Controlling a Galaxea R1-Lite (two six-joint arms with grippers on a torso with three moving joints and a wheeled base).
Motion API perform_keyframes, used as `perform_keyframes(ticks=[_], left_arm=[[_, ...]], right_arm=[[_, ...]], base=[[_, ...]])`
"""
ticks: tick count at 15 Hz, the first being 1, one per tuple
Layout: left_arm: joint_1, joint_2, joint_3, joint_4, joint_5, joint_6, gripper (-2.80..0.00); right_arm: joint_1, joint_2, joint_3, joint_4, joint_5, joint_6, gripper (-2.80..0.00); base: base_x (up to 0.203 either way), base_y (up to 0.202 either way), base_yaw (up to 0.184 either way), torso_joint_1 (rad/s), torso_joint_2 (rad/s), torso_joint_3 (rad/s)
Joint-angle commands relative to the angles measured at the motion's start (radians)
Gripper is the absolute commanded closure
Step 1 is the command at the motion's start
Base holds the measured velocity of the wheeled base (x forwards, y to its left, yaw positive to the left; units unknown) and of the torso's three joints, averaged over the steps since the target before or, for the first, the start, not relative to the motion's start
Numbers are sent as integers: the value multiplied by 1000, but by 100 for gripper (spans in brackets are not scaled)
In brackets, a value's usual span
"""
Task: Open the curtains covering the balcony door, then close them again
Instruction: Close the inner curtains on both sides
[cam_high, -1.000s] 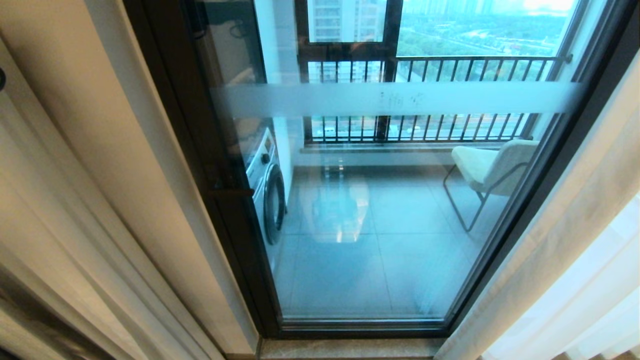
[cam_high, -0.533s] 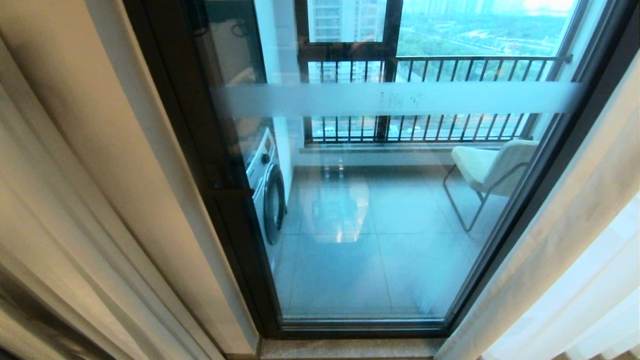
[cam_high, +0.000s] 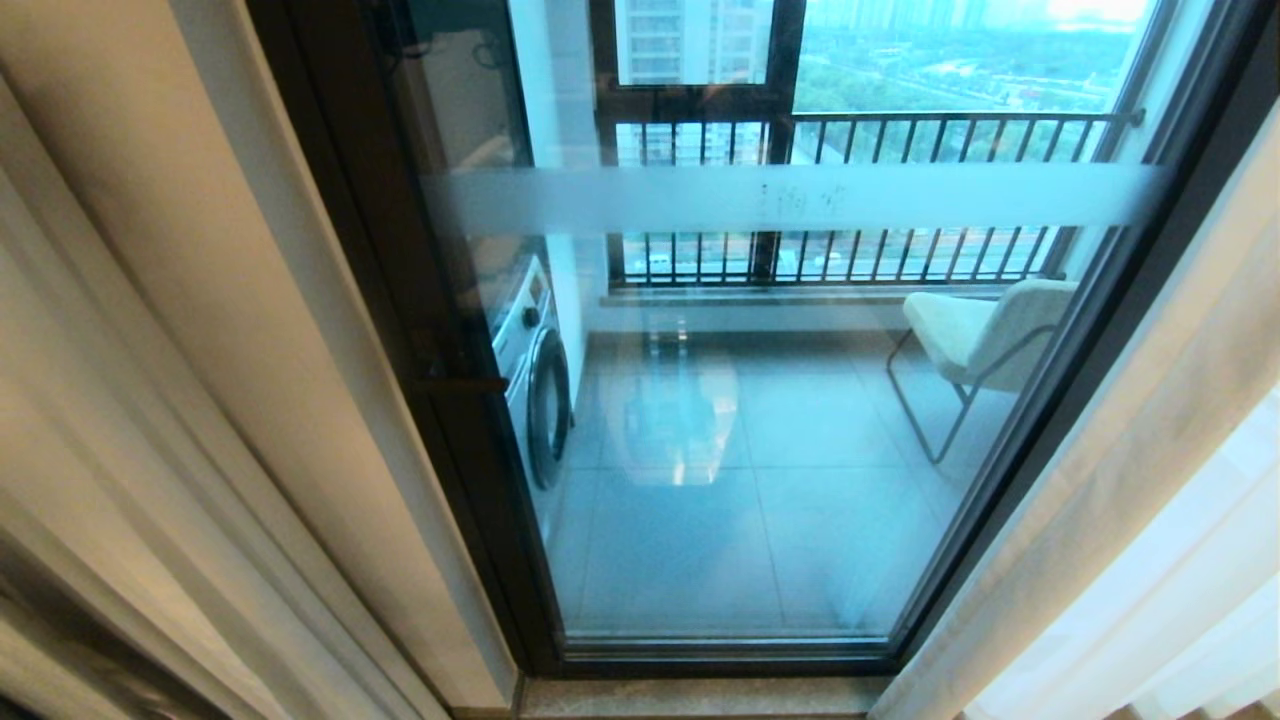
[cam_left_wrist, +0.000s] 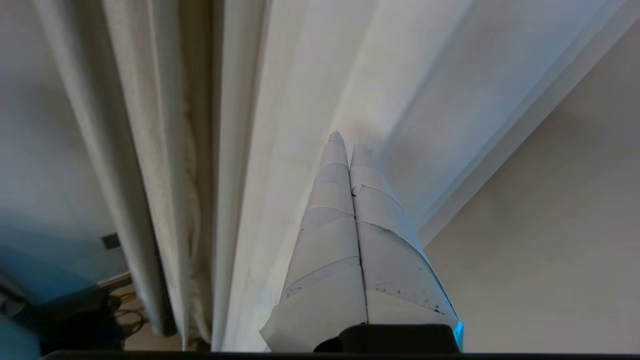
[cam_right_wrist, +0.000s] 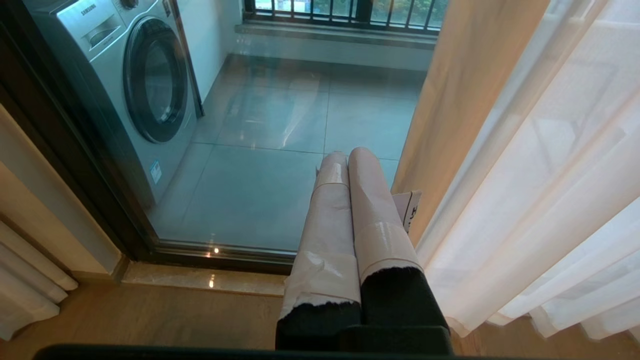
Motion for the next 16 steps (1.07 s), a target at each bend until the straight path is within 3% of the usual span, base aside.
perform_keyframes(ticks=[1, 6, 11, 12, 16], left_arm=[[-6, -51, 28, 9, 2, -4, 0], [-15, -118, 122, 10, -2, -5, 0], [-15, -135, 142, 10, -3, -4, 0], [-15, -135, 142, 10, -3, -5, -280], [-13, -135, 142, 9, 1, -16, -280]], right_arm=[[0, -2, 0, 0, 1, -1, 0], [0, -8, 0, 0, 1, -1, 0], [0, -18, 0, 0, 1, -1, 0], [0, -18, 0, 0, 1, -1, 0], [0, -18, 0, 0, 1, -1, 0]], base=[[0, 0, 0, 0, 0, 0], [0, 0, 0, 0, 0, 0], [0, 0, 0, 0, 0, 0], [0, 0, 0, 0, 0, 0], [0, 0, 0, 0, 0, 0]])
